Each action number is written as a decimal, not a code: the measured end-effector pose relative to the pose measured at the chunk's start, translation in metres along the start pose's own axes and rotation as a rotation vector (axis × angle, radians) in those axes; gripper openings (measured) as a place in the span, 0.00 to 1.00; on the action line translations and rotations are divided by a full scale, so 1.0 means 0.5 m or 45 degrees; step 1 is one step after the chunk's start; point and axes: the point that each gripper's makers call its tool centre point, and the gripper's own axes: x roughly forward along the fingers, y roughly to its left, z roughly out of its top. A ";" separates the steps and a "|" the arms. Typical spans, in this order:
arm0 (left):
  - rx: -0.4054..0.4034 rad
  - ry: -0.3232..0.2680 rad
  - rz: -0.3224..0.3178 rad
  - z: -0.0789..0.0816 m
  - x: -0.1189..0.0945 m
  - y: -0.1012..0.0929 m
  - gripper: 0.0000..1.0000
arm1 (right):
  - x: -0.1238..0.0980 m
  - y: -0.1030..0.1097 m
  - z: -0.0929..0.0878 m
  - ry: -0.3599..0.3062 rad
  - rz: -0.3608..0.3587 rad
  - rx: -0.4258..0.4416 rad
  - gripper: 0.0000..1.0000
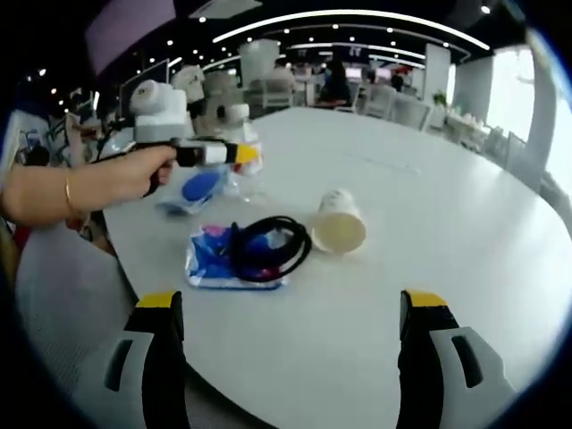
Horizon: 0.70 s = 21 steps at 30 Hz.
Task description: Arrange the tabletop items into an orderly group along one side of the table until the central work area is clear of visible clutter.
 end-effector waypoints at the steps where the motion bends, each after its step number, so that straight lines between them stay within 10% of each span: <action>1: 0.033 -0.006 -0.012 0.001 0.002 -0.001 0.48 | 0.000 0.000 0.001 -0.002 -0.001 0.000 1.00; 4: 0.153 -0.006 -0.033 -0.003 0.008 0.002 0.46 | -0.001 -0.001 -0.001 0.000 -0.001 0.005 1.00; 21: -0.081 0.036 0.032 -0.017 0.018 0.010 0.36 | 0.002 -0.004 -0.015 0.041 -0.012 0.010 1.00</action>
